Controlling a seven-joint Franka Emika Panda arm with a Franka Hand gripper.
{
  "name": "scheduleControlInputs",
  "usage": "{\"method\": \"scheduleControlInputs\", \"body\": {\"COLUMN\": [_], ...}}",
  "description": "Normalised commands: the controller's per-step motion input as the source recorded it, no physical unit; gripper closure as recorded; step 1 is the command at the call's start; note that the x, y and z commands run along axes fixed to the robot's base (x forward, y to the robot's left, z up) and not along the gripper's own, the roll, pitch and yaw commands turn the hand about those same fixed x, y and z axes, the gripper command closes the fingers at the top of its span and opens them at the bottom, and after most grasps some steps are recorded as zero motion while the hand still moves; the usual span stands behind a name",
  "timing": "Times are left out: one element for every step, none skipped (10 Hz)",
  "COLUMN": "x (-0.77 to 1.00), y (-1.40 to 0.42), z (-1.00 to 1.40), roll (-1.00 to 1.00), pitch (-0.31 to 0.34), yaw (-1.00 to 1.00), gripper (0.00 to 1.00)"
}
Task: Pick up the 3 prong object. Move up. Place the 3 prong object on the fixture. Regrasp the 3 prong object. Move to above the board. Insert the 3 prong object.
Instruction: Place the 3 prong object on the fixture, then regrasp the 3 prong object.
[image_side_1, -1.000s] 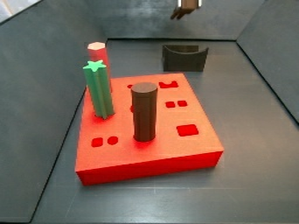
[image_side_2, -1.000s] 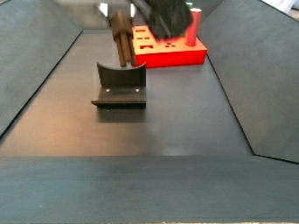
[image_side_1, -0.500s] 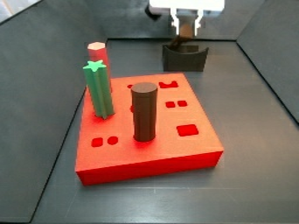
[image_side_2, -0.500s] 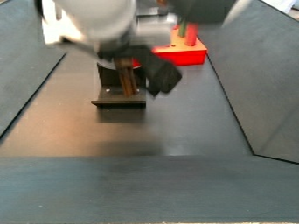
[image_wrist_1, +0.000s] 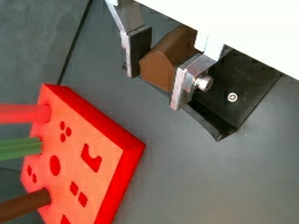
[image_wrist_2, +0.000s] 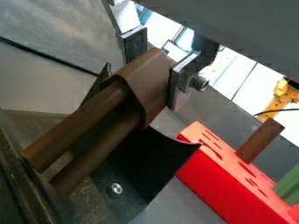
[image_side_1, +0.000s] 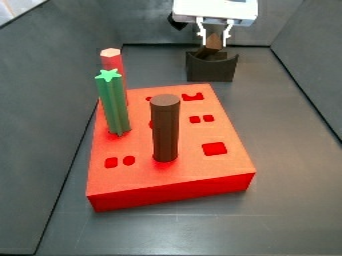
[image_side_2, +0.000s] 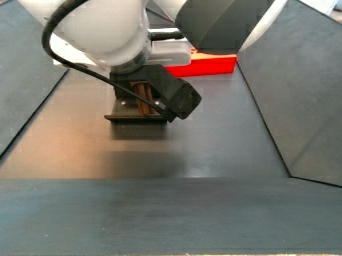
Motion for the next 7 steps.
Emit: {"method": "scheduleControlInputs", "body": {"x": [0.12, 0.12, 0.11, 0.0, 0.0, -0.01, -0.01], "y": [0.22, 0.22, 0.21, 0.0, 0.0, 0.01, 0.01], "z": [-0.79, -0.79, -0.79, 0.0, 1.0, 1.0, 1.0], "roll": [-0.09, -0.09, -0.09, 0.0, -0.08, -0.07, -0.06], "pitch": [-0.04, -0.039, -0.037, 0.0, -0.015, -0.015, -0.014], "yaw": [-0.17, -0.15, -0.12, 0.0, 0.04, 0.05, 0.05], "gripper": [1.0, 1.0, 1.0, 0.0, 0.0, 0.0, 0.0]}}
